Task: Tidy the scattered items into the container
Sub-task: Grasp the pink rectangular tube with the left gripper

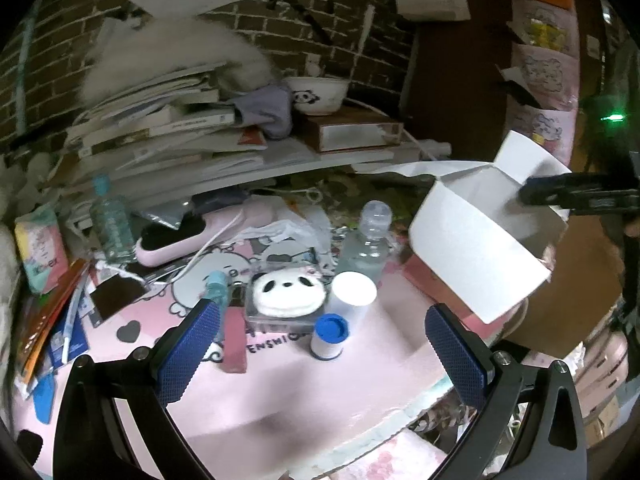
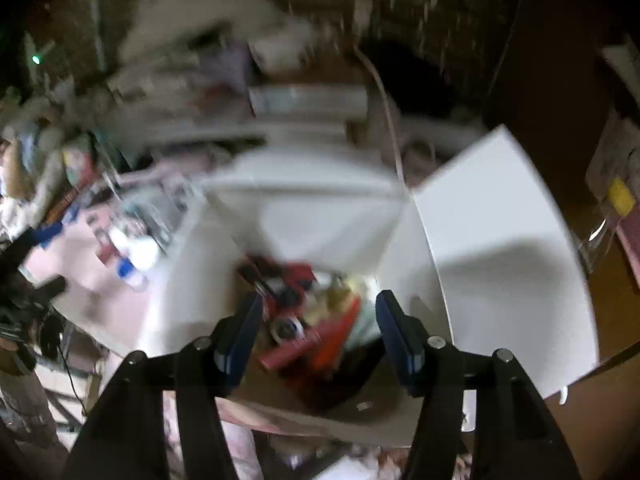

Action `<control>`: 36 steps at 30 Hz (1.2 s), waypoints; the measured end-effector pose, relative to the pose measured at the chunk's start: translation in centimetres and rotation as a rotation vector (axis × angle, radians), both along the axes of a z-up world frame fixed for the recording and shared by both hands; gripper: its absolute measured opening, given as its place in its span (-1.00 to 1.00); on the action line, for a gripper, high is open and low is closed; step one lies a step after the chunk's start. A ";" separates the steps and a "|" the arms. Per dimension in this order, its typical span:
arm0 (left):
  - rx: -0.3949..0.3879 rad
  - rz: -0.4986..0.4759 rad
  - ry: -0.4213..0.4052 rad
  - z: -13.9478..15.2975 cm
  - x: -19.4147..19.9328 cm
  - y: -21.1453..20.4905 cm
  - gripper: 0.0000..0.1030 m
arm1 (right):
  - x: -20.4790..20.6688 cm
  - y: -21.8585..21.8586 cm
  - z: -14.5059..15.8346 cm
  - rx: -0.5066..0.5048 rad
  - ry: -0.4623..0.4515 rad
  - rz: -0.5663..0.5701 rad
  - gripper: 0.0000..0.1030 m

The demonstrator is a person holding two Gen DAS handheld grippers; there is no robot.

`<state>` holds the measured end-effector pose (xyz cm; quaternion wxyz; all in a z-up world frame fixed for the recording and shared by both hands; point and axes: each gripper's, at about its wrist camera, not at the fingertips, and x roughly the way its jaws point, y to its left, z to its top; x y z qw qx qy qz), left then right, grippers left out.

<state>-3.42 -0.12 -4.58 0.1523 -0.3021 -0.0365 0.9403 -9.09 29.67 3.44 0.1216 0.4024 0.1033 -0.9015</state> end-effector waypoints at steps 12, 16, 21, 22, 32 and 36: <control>-0.010 0.084 -0.058 -2.0 -0.3 -2.5 0.99 | 8.4 -10.8 0.9 -0.116 0.417 0.300 0.82; -0.005 0.116 -0.072 -2.9 -0.2 -3.9 0.99 | 9.0 -14.0 -1.1 -0.121 0.410 0.361 0.82; -0.016 0.129 -0.089 -4.1 -0.6 -4.8 0.98 | 9.5 -15.9 -4.4 -0.155 0.335 0.392 0.82; -0.020 0.128 -0.088 -4.3 -0.7 -4.8 0.98 | 9.5 -16.0 -5.0 -0.158 0.324 0.390 0.82; -0.077 0.091 -0.111 -6.3 -2.3 -3.9 0.34 | 10.2 -16.5 -10.5 -0.125 0.209 0.410 0.82; -0.076 0.094 -0.144 -7.4 -3.1 -3.6 -0.26 | 9.9 -16.4 -11.8 -0.122 0.170 0.405 0.82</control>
